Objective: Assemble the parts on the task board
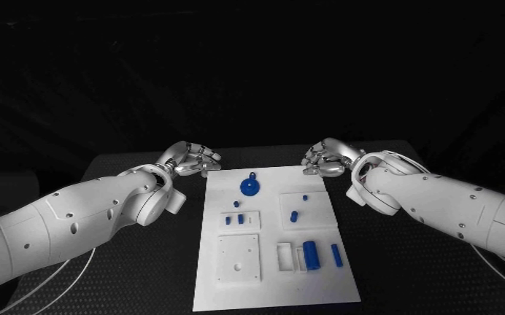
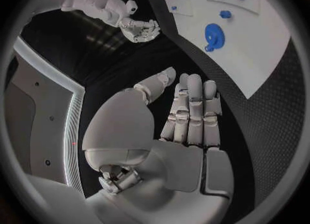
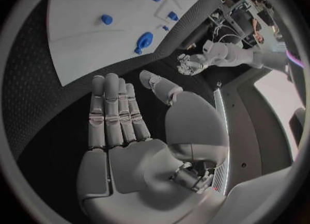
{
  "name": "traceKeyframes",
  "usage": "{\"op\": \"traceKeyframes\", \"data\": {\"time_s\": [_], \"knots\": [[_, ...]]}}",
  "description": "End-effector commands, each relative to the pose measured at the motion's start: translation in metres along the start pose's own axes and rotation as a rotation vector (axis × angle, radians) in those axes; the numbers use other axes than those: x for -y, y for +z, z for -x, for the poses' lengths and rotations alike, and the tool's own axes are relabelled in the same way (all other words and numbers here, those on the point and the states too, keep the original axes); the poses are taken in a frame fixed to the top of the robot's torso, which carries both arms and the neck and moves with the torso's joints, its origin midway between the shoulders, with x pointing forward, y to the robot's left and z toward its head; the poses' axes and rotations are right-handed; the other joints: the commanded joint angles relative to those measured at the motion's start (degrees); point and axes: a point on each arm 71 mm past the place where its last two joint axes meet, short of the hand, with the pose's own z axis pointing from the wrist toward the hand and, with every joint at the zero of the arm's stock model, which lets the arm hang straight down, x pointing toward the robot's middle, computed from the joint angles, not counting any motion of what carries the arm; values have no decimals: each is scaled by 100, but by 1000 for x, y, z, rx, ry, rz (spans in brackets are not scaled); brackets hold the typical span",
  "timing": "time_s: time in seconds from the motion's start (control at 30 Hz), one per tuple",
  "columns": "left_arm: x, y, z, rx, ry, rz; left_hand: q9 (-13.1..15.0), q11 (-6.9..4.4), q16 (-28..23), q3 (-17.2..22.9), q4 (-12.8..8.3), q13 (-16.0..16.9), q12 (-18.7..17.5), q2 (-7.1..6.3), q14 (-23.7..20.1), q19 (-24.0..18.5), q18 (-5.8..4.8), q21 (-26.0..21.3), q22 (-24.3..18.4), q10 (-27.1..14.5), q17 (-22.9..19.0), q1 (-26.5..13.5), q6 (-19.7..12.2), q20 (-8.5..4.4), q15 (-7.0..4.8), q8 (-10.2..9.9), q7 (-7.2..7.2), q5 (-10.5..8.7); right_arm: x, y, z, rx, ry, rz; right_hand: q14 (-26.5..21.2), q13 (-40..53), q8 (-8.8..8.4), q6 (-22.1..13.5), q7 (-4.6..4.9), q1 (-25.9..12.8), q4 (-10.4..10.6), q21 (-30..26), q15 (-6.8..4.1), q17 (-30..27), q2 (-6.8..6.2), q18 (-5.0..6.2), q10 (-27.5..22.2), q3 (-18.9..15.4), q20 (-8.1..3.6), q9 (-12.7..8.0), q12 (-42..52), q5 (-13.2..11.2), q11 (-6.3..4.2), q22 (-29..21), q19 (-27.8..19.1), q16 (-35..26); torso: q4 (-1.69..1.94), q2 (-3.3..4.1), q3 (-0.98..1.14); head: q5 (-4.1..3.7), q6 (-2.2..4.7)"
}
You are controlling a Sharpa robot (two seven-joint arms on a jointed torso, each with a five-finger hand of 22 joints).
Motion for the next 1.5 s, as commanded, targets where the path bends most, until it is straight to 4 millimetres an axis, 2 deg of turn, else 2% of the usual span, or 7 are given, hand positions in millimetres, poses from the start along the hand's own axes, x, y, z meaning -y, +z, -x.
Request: {"op": "traceKeyframes", "data": {"time_s": [0.03,0.33,0.57,0.7,0.9,1.13,1.5], "knots": [[6,-1,-3,-12,-98,-46,9,5,-29,-59,4,1,19,-5,3,-20,-110,-23,-7,-51,-12,-60,-7,-111,26,5,-9,-38,-8,-4,-10,-52,-276,72,130,11,22,42,-2,40,20,39,-43,28,-49,104,107,29,-72,15,-125,-37,-26,-3,157,34,-10,-32,-22,-52,1],[14,-10,-12,-33,-167,-52,20,38,-93,-120,15,-14,-12,8,13,3,-102,-73,-20,-148,-20,-135,-43,-96,52,-16,7,-31,-13,-14,-33,-97,-509,103,415,6,4,39,-16,226,132,90,-53,100,-450,104,240,203,-205,33,-651,-269,-28,-10,480,83,-7,-89,-46,-102,-66],[19,-16,-14,-45,-177,-62,20,47,-112,-146,22,-18,-19,-12,21,19,-94,-90,-24,-179,-19,-168,-76,-90,60,-36,29,-28,-16,-18,-42,-75,-570,113,498,-2,11,91,-37,323,247,89,-43,159,-627,104,299,394,-251,38,-945,-450,-13,-5,593,103,-9,-86,-62,-97,-90],[20,-16,-14,-40,-196,-64,23,51,-122,-155,37,-19,-20,-12,23,26,-91,-99,-26,-189,-18,-189,-83,-85,64,-40,34,-28,-13,-17,-47,-85,-594,106,510,2,12,117,-46,356,274,76,-42,179,-656,104,347,491,-255,36,-1038,-588,-11,-3,610,98,-1,-85,-64,-118,-95],[21,-16,-12,-33,-215,-58,26,55,-133,-167,54,-19,-20,-8,26,35,-86,-110,-27,-200,-16,-216,-92,-80,68,-45,38,-25,-11,-15,-50,-60,-606,101,528,12,10,159,-61,410,298,57,-42,215,-676,104,419,695,-263,30,-1191,-824,-11,8,637,90,-8,-78,-62,-98,-136],[22,-16,-13,-34,-222,-60,28,58,-140,-176,66,-19,-20,-6,29,40,-83,-118,-28,-208,-14,-236,-101,-77,70,-50,42,-22,-9,-8,-57,-70,-613,93,562,26,7,181,-65,405,329,66,-48,245,-673,104,476,819,-272,25,-1270,-898,-16,26,678,101,7,-82,-64,-77,-164],[23,-16,-12,-37,-227,-60,30,60,-147,-181,75,-19,-19,1,30,44,-80,-125,-28,-215,-12,-250,-106,-75,72,-54,43,-12,-5,-5,-71,-93,-611,88,596,49,10,217,-77,412,403,86,-62,281,-660,104,554,970,-292,22,-1346,-932,-29,61,720,110,-4,-83,-63,-28,-206]]}}
